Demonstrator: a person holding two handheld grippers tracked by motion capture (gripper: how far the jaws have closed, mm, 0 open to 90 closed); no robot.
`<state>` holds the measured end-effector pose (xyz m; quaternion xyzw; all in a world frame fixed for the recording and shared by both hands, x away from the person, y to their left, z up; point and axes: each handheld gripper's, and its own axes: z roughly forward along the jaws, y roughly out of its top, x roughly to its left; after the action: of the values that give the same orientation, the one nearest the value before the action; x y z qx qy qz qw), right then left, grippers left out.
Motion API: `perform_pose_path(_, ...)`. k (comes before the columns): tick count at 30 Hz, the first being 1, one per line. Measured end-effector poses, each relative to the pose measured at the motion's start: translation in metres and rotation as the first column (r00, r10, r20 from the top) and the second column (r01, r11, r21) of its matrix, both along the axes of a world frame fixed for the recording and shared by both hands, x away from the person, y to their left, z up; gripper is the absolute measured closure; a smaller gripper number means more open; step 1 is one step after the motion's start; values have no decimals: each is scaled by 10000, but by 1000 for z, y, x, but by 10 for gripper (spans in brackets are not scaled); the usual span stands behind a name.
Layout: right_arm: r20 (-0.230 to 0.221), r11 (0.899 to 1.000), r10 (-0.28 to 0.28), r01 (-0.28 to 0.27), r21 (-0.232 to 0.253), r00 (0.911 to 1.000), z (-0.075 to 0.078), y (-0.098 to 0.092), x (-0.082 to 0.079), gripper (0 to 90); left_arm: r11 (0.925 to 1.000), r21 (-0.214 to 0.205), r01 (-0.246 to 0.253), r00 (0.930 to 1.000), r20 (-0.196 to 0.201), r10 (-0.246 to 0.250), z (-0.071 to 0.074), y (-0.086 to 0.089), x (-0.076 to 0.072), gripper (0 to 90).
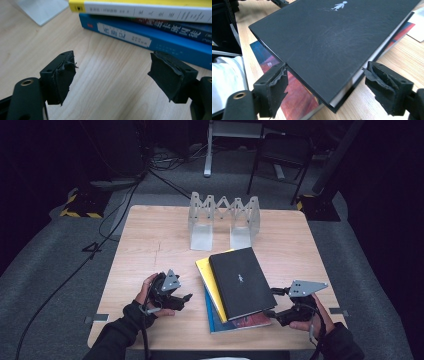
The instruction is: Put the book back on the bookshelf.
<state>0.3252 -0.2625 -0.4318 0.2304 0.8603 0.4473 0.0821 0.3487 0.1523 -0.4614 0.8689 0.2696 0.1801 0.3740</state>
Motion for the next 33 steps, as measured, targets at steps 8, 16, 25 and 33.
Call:
perform_pose_path(8,-136,10000,41,-41,-28,9999,1,8,2,150,9984,-234,507,9987,27,-507,7,-17,2,201)
perform_pose_path(16,-125,9996,-66,70,259,9999,5,11,1,146,9997,-191,127,9996,-255,-132,7,-21,15,206)
perform_pose_path(25,53,9999,23,-24,133,10000,13,24,0,150,9989,-415,199,9997,-128,-204,11,-29,22,206)
perform_pose_path(33,-41,9998,165,-165,-95,9999,20,11,10,197,9990,-394,228,9997,-19,-229,11,-33,23,207)
